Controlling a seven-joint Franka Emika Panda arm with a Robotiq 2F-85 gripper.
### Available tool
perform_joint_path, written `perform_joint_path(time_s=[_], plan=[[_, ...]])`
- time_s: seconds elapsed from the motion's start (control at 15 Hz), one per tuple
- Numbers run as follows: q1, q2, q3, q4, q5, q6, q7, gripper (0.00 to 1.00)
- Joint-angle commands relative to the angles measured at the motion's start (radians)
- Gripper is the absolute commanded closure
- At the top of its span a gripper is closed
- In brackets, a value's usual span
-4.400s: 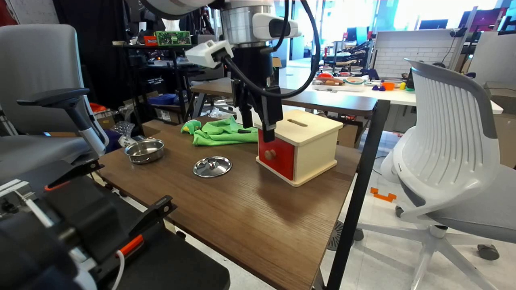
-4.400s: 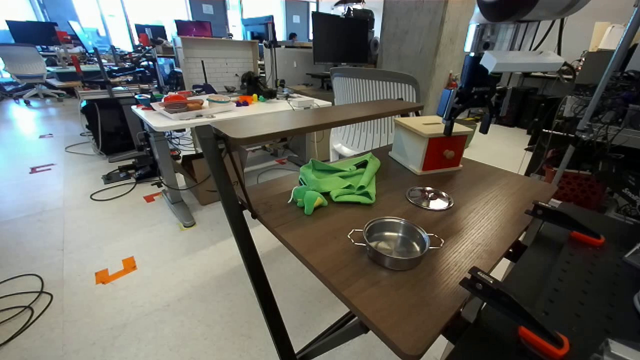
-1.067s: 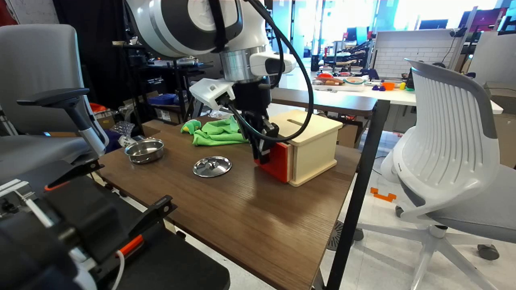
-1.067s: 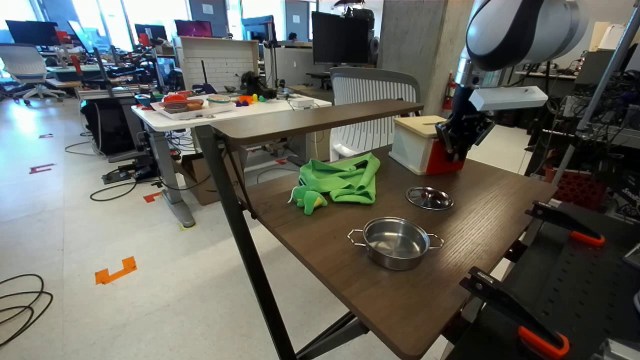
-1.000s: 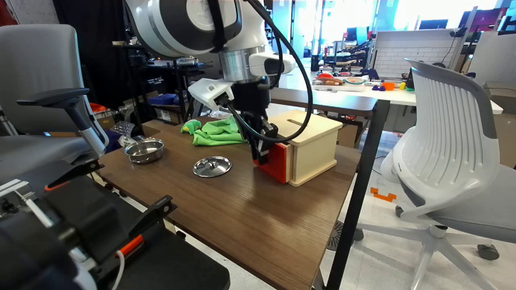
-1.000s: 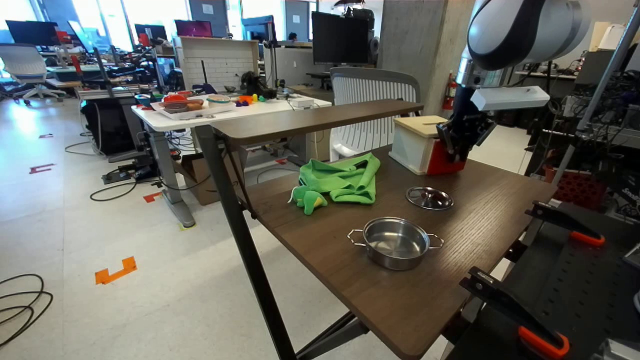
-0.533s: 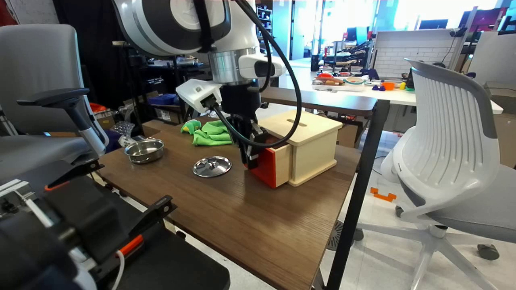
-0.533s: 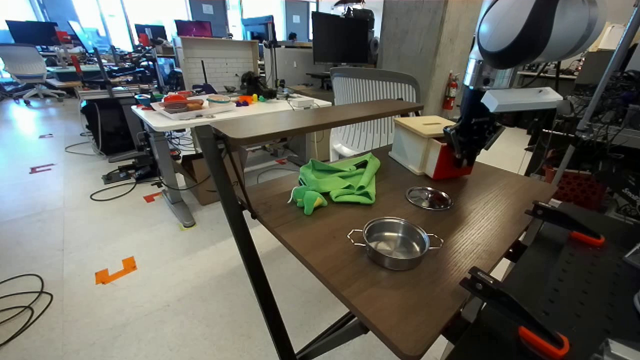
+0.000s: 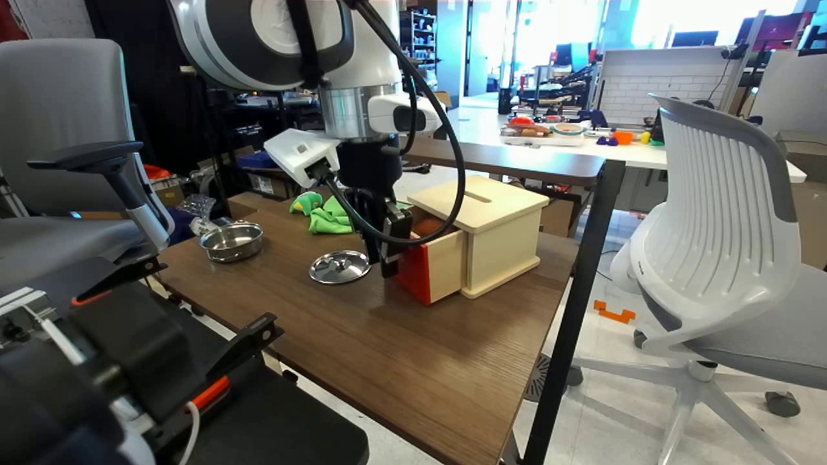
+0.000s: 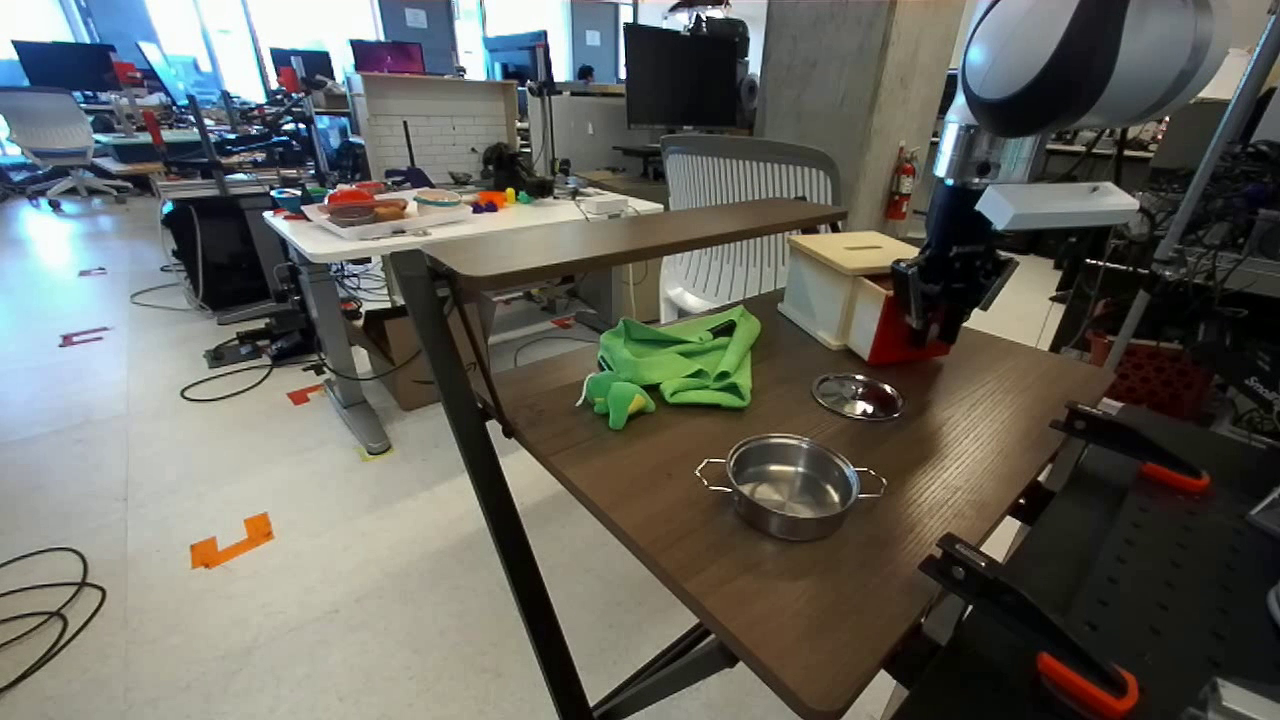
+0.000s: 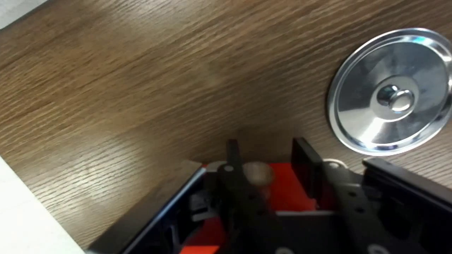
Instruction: Open the drawer
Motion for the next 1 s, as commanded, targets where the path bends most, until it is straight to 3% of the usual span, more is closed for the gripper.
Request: perform_joint_path(time_s=[0.0, 0.27, 0.6, 0.93], plan=[[-0.022, -0.024, 0.068, -0.035, 0.058, -0.047, -0.065, 0.26], [-0.023, -0.022, 0.102, -0.044, 0.091, -0.095, -0.082, 0.01], [-0.006, -0.105, 0.072, -0.086, 0.081, -0.209, -0.044, 0.0], [0.0, -0.311, 0.043, -0.209, 0.077, -0.249, -0.025, 0.0]])
